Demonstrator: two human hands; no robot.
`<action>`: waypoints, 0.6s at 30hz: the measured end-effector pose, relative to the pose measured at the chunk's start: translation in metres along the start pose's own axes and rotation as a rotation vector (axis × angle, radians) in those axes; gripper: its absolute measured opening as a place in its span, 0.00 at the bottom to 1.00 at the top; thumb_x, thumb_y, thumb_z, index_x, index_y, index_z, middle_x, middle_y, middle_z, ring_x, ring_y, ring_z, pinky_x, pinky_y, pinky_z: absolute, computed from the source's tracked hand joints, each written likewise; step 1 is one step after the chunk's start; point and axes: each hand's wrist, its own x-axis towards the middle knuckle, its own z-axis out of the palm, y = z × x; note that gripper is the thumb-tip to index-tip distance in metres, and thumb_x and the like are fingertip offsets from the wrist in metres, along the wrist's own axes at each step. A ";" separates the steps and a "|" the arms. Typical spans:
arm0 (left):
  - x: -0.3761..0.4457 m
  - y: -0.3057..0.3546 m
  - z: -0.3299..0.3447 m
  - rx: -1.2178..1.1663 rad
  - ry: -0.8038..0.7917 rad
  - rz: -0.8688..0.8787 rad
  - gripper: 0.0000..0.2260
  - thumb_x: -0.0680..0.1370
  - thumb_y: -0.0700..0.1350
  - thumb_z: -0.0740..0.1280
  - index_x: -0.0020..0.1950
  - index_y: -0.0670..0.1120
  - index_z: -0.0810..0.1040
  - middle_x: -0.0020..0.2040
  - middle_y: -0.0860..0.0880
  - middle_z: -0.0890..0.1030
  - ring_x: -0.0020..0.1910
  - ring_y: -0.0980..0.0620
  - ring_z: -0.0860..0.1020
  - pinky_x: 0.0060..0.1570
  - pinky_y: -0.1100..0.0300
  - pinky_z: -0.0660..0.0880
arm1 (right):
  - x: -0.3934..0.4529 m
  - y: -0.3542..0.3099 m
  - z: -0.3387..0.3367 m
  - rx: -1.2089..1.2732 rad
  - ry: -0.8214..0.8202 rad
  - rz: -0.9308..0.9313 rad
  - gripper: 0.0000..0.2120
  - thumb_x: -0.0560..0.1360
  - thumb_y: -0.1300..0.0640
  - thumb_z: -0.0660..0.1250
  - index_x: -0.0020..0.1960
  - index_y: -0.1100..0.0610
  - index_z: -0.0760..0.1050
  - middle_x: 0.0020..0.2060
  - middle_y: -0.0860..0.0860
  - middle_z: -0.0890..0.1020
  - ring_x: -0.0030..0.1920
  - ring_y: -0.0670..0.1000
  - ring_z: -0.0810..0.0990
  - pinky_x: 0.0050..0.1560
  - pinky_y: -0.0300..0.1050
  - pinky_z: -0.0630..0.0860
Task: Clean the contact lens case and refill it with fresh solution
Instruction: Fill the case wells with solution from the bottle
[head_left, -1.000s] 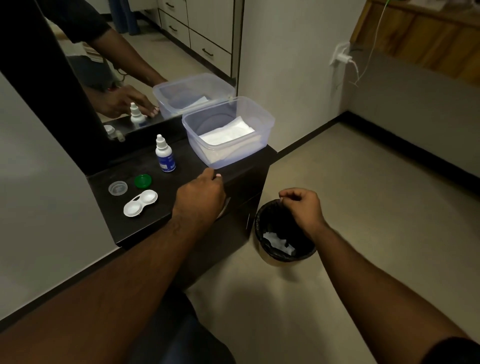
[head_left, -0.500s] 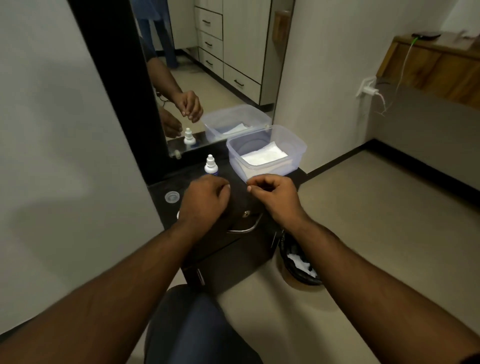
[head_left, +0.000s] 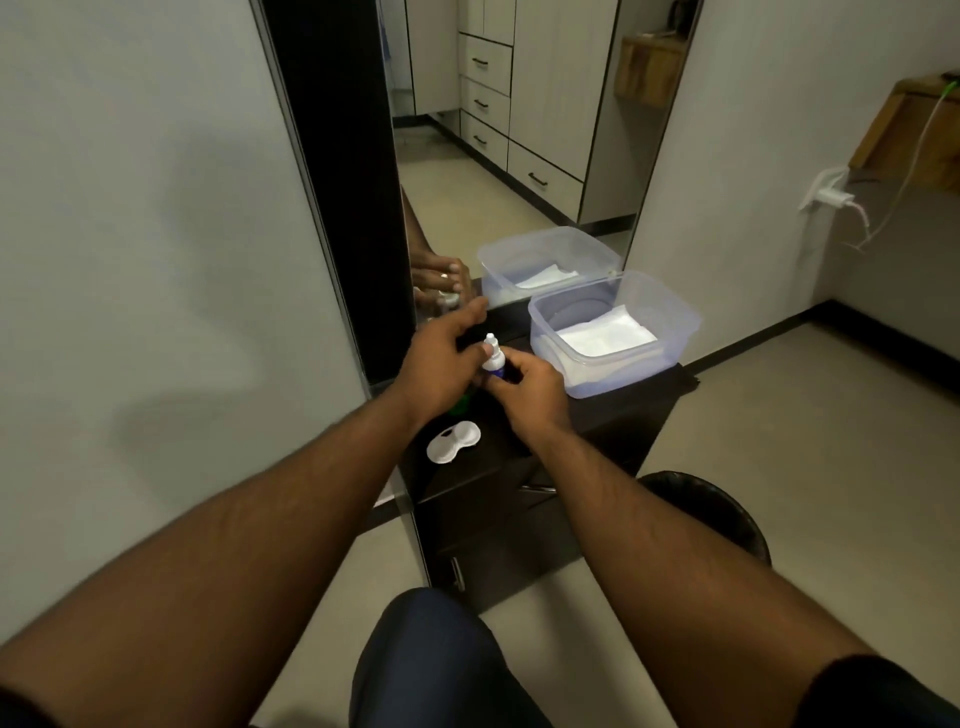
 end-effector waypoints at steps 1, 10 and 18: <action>0.002 -0.001 0.003 -0.015 -0.042 -0.010 0.24 0.77 0.35 0.66 0.73 0.45 0.68 0.69 0.46 0.74 0.67 0.55 0.71 0.68 0.57 0.69 | 0.000 0.000 -0.001 -0.019 -0.001 0.002 0.17 0.71 0.60 0.72 0.60 0.55 0.79 0.52 0.51 0.84 0.52 0.49 0.81 0.58 0.49 0.77; 0.011 -0.024 0.025 0.116 0.220 -0.046 0.14 0.73 0.46 0.73 0.57 0.50 0.82 0.52 0.50 0.84 0.53 0.52 0.81 0.59 0.44 0.75 | 0.001 -0.002 0.002 -0.085 0.030 0.035 0.16 0.73 0.58 0.71 0.60 0.56 0.78 0.53 0.52 0.83 0.52 0.49 0.79 0.56 0.44 0.77; 0.004 -0.028 0.024 0.110 0.196 0.130 0.33 0.72 0.49 0.74 0.74 0.53 0.65 0.68 0.49 0.74 0.67 0.52 0.70 0.66 0.50 0.69 | 0.003 -0.001 0.005 -0.086 0.046 0.064 0.14 0.73 0.65 0.68 0.57 0.56 0.80 0.52 0.51 0.83 0.52 0.49 0.80 0.56 0.45 0.78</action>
